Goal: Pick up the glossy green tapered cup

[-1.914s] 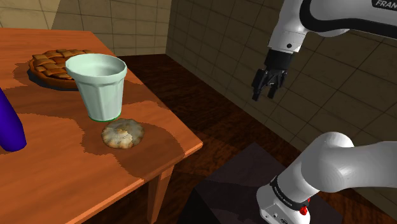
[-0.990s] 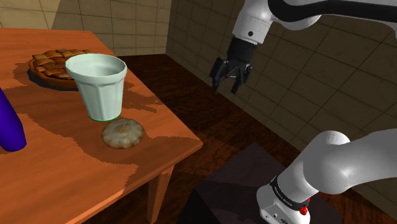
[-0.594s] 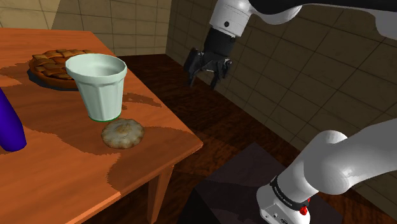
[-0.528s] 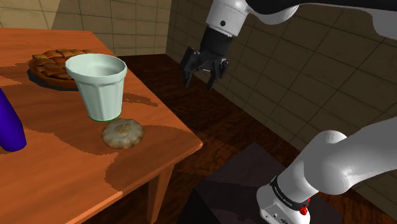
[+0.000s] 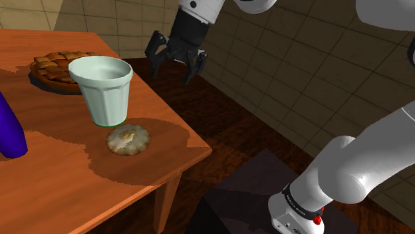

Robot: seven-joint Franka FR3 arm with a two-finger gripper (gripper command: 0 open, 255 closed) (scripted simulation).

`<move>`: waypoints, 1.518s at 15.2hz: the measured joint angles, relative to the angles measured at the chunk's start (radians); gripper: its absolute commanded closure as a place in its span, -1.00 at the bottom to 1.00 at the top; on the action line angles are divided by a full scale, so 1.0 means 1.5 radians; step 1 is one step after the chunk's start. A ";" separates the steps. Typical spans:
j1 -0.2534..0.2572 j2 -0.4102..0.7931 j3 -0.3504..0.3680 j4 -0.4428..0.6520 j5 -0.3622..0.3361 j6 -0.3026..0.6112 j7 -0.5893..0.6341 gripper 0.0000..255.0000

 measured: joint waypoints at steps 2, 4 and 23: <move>0.005 0.036 0.017 0.041 -0.016 0.013 0.028 -1.00; 0.010 0.079 0.032 0.090 -0.038 0.023 0.055 -1.00; 0.031 0.169 0.058 0.132 -0.091 0.102 0.106 1.00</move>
